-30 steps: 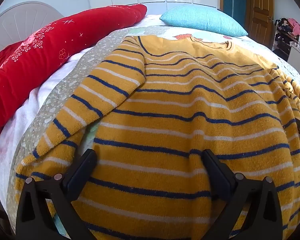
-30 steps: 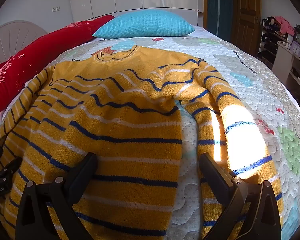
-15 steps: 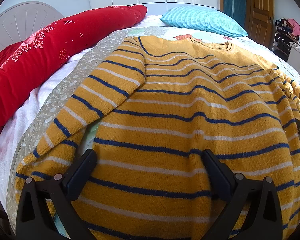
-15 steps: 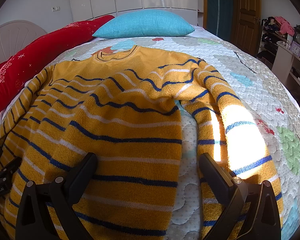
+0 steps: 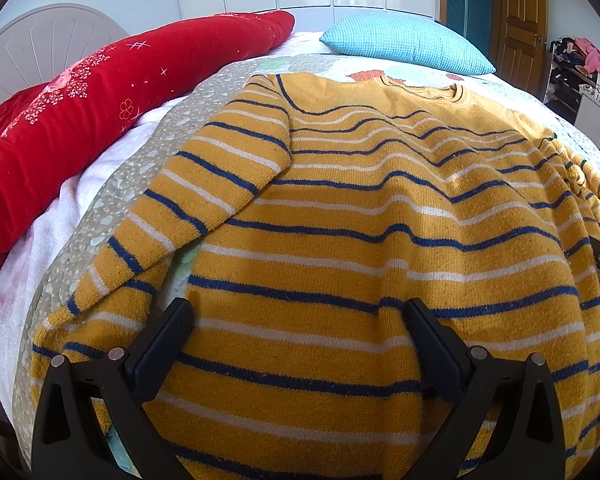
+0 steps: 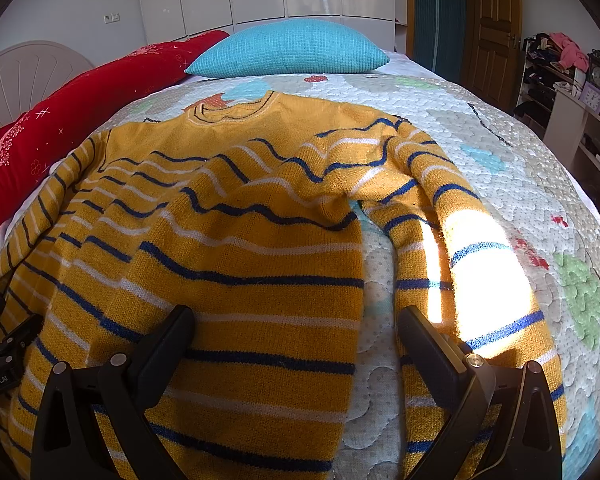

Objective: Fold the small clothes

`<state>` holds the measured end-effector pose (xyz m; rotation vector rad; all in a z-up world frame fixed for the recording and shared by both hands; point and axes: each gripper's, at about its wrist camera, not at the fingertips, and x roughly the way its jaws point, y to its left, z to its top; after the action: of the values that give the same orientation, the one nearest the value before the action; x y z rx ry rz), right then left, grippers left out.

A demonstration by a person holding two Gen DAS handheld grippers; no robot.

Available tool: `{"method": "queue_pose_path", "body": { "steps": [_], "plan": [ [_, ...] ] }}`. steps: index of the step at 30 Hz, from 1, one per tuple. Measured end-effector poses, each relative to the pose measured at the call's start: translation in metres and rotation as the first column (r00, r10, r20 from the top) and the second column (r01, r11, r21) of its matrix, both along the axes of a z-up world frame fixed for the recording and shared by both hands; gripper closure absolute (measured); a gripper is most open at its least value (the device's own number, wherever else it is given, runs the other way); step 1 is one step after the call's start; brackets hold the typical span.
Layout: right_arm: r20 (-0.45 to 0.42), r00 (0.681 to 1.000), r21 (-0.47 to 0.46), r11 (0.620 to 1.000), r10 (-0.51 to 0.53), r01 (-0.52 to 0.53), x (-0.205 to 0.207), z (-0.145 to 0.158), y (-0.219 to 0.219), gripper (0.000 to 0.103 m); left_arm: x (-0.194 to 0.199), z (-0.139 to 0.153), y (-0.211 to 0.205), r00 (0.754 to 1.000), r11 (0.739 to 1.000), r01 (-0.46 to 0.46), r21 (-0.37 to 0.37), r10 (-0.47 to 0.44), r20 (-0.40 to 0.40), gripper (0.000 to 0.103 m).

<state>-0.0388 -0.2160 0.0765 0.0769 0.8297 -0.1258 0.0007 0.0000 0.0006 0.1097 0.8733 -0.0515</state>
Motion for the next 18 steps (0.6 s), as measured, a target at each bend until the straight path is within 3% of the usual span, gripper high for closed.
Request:
{"method": "queue_pose_path", "body": {
  "steps": [18],
  "plan": [
    [-0.001,1.0,0.0,1.0,-0.001,0.001,0.0,-0.003,-0.0006,0.0,-0.0004,-0.0001,0.0001,1.0,1.0,0.0,-0.001,0.0,0.0,0.0]
  ]
}}
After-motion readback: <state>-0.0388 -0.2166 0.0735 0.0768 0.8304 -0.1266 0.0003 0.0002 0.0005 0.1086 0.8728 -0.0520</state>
